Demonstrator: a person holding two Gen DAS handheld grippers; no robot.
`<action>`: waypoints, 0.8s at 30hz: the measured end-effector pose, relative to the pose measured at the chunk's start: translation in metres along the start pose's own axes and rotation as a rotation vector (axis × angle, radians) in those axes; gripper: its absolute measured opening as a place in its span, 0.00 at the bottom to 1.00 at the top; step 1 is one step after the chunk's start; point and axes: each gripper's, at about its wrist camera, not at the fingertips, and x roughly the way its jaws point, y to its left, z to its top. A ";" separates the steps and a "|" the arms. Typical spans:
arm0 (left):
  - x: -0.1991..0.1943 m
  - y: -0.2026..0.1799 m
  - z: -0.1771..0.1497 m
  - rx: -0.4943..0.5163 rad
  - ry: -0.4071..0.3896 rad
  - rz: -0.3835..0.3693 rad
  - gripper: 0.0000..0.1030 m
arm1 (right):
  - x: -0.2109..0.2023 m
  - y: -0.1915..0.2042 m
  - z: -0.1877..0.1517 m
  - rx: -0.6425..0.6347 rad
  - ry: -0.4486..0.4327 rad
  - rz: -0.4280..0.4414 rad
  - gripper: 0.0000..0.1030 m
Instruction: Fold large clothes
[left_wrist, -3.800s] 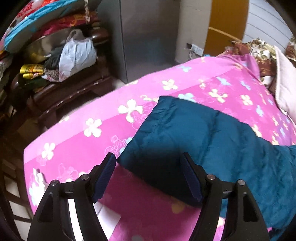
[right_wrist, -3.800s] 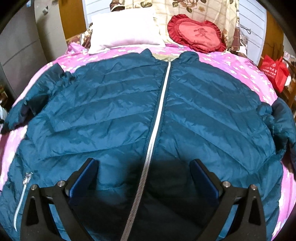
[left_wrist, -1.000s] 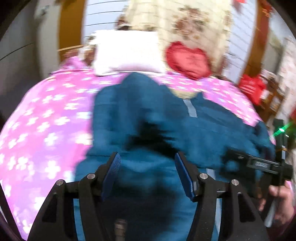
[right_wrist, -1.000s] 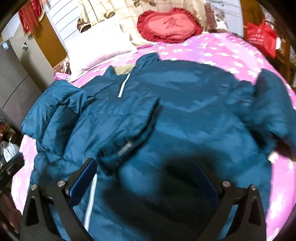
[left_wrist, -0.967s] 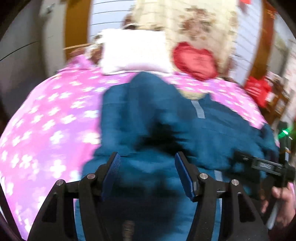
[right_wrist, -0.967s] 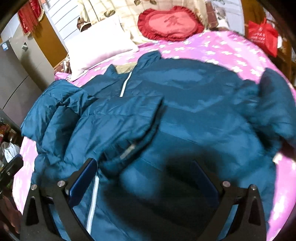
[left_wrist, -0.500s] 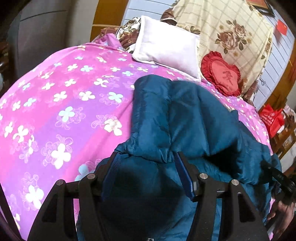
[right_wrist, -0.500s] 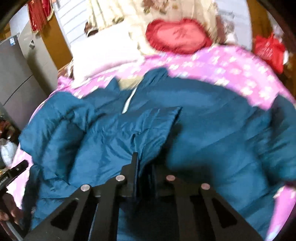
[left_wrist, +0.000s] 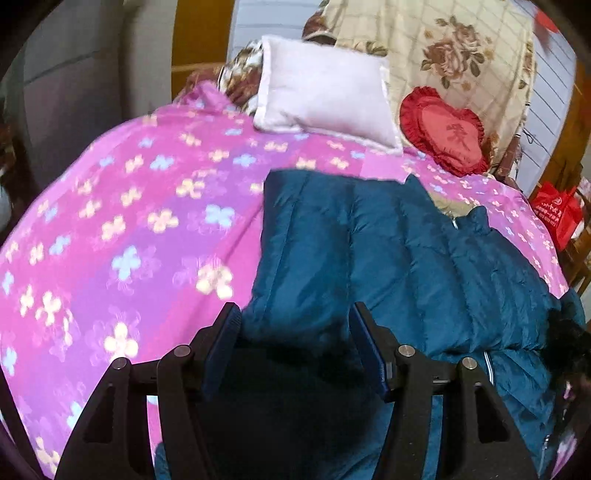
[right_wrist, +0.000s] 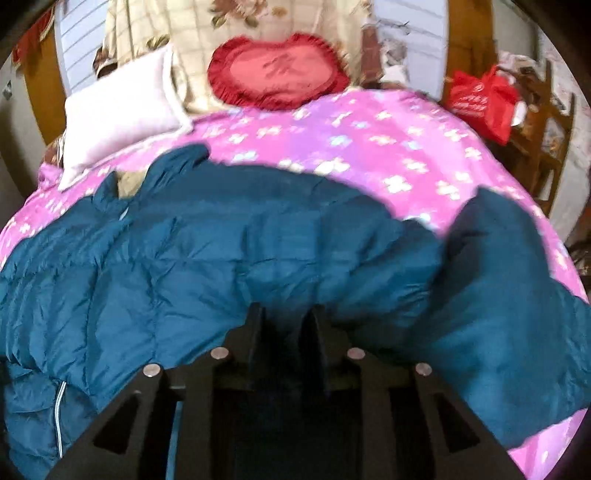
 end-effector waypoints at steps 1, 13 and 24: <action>-0.001 -0.004 0.002 0.013 -0.007 0.004 0.41 | -0.008 -0.005 0.001 0.001 -0.019 -0.013 0.45; 0.048 -0.037 0.005 0.081 0.031 0.061 0.41 | -0.005 0.032 0.015 -0.076 -0.008 0.127 0.46; 0.057 -0.033 -0.001 0.075 0.039 0.042 0.43 | 0.010 0.032 0.000 -0.077 0.039 0.095 0.46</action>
